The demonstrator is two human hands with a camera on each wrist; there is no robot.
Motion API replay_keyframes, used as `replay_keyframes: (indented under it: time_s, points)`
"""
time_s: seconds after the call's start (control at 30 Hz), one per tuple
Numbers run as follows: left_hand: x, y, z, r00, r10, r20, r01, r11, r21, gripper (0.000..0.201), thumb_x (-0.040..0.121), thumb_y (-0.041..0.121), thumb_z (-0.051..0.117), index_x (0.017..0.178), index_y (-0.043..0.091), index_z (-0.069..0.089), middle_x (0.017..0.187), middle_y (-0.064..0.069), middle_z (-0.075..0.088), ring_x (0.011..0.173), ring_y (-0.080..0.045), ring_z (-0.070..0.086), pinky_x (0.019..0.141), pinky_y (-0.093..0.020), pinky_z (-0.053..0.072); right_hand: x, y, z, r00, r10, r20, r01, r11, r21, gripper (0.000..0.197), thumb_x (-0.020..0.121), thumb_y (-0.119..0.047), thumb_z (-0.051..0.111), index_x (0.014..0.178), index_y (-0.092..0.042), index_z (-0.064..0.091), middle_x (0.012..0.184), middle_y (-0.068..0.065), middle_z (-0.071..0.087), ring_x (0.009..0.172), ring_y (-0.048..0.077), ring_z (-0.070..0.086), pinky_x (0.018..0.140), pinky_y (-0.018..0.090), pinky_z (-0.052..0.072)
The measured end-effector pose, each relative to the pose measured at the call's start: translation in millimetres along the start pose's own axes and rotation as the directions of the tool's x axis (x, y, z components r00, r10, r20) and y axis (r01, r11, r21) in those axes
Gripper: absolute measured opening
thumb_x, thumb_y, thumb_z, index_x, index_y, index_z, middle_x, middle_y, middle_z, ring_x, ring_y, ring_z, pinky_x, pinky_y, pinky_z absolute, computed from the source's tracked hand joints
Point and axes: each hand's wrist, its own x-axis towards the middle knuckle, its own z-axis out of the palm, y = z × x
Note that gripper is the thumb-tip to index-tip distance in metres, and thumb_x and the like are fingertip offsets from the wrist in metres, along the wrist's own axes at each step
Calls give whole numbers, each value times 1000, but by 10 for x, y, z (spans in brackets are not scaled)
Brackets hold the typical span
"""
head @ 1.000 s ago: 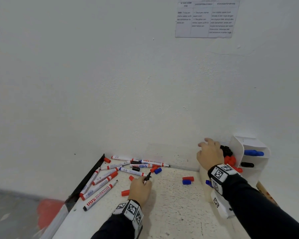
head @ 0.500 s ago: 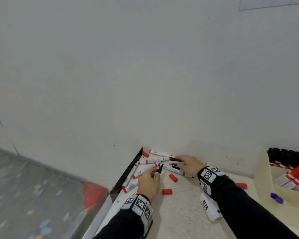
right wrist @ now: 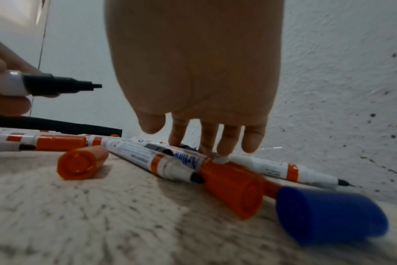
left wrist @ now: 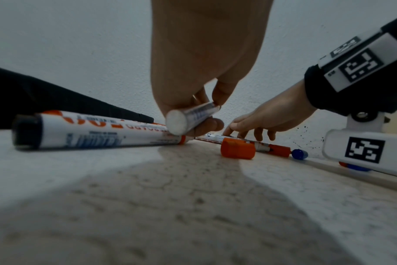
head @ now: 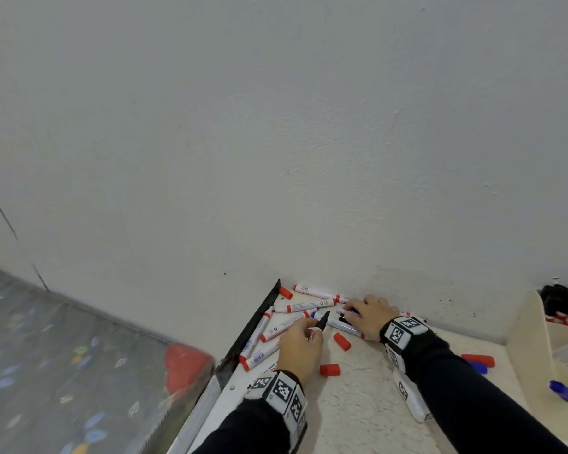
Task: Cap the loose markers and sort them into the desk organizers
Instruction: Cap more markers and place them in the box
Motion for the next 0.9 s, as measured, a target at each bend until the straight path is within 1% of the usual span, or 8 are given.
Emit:
replay_keyframes:
  time_s: [0.13,0.3,0.43,0.53,0.7,0.77,0.83,0.9]
  points:
    - [-23,5,0,1000,1,12,-2,1000,23,33,94,20,48,128,18,51,115,0,58,102,-22,61,94,-36,51,-16,51,-3,1000,3,-4,-3,1000,2,44,96,-49,26,137,-37,37,141,2,42,126,28,39,103,43,33]
    - [-74,18,-16,1000,25,1,-25,999,35,35,92,20,52,127,18,52,120,0,58,107,-15,58,97,-32,49,-95,146,-54,992,-18,-126,33,992,121,32,93,-31,46,122,-24,56,127,3,56,111,20,53,94,33,44]
    - [-126,44,-8,999,46,7,-46,997,66,38,91,20,56,128,18,51,120,2,58,108,-11,54,98,-29,47,-221,243,-21,998,-56,-3,56,998,9,41,94,-38,40,135,-41,40,144,-3,42,128,23,42,105,40,38]
    - [-173,57,10,998,56,10,-56,993,102,37,92,19,54,129,19,50,116,4,58,97,-5,53,88,-20,49,-269,243,-8,999,-37,13,37,999,5,45,96,-36,36,141,-34,33,145,2,41,126,23,44,103,33,40]
    - [-249,97,32,996,89,23,-92,988,123,38,93,16,52,130,19,49,119,1,57,76,5,50,64,-8,42,-337,280,-17,968,35,-248,21,975,220,22,91,-11,51,111,-14,60,117,6,60,106,19,56,89,22,44]
    - [-295,138,47,994,103,31,-106,986,130,37,92,15,53,129,19,50,121,0,57,86,1,55,73,-12,49,-403,334,-71,923,92,-375,31,951,308,8,89,-11,54,94,-16,56,102,5,59,95,20,58,80,24,46]
    - [-339,181,99,992,117,51,-123,982,140,35,91,16,55,126,18,52,119,2,57,101,-7,56,90,-23,51,-501,384,-155,871,128,-474,62,929,365,10,90,-11,52,100,-14,52,101,4,52,91,22,57,80,29,47]
    - [-381,218,185,988,132,82,-143,977,160,32,90,19,58,122,18,55,110,6,57,101,-7,54,92,-22,48,-632,428,-225,843,148,-517,122,884,451,18,92,-7,47,109,-8,51,104,4,44,91,20,52,83,26,44]
